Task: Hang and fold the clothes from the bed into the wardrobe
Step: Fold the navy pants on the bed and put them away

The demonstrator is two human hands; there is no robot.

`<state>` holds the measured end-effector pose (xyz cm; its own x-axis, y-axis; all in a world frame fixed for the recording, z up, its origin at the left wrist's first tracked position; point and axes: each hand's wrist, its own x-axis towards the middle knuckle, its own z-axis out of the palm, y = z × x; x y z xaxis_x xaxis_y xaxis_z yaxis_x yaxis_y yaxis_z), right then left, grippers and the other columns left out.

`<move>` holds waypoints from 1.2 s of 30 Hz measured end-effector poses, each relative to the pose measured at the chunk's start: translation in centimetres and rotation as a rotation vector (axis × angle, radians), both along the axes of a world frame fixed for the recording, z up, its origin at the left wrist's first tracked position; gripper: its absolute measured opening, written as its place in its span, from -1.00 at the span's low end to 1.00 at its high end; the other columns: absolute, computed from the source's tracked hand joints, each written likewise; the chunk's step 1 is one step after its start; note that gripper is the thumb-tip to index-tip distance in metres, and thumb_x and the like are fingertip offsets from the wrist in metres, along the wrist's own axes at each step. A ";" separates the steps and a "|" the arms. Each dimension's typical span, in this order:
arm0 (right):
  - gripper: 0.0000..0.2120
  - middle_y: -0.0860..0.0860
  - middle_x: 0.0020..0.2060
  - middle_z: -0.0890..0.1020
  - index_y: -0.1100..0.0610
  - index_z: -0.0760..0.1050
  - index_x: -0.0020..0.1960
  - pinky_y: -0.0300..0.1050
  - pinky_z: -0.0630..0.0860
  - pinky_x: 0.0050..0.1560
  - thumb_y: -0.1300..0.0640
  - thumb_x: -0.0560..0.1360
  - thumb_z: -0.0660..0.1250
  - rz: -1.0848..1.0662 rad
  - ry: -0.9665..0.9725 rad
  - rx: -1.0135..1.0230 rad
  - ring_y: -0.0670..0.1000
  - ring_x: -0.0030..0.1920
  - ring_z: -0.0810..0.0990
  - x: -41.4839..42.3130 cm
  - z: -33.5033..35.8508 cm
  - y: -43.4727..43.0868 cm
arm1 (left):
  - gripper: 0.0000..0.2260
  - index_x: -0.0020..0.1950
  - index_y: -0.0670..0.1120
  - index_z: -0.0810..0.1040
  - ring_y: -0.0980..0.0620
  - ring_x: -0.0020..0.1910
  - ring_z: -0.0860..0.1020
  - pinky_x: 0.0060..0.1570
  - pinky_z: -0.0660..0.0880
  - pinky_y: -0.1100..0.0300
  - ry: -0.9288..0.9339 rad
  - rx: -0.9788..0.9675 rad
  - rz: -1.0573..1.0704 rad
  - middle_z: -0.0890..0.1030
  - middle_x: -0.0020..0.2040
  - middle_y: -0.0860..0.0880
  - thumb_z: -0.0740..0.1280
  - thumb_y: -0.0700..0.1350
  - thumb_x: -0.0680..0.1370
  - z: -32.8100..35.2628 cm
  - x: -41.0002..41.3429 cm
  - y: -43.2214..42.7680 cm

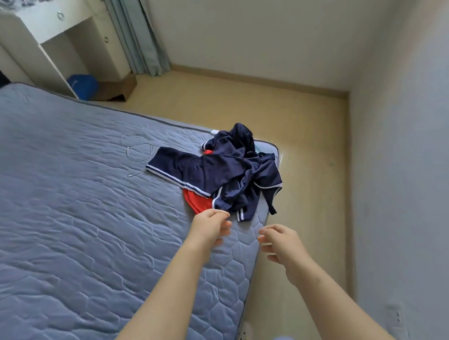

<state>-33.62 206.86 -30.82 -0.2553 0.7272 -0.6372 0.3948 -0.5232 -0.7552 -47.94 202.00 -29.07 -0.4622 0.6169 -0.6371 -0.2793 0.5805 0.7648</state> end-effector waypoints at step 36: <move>-0.74 0.07 0.03 0.50 0.09 0.39 0.13 -0.01 0.46 0.00 0.21 0.45 0.19 0.870 -0.541 -0.026 0.13 -0.01 0.50 -24.7 -30.2 45.9 | -0.37 0.50 0.01 0.04 -0.10 0.38 0.23 0.20 0.31 0.04 0.315 -0.710 -0.143 0.12 0.48 0.00 0.28 -0.09 0.51 -29.6 -16.7 39.3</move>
<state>-58.30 252.76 -61.03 -0.3613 0.4113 -0.8369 0.9300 0.0934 -0.3556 -64.60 241.28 -58.66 -0.6331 0.1787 -0.7532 0.0032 0.9736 0.2283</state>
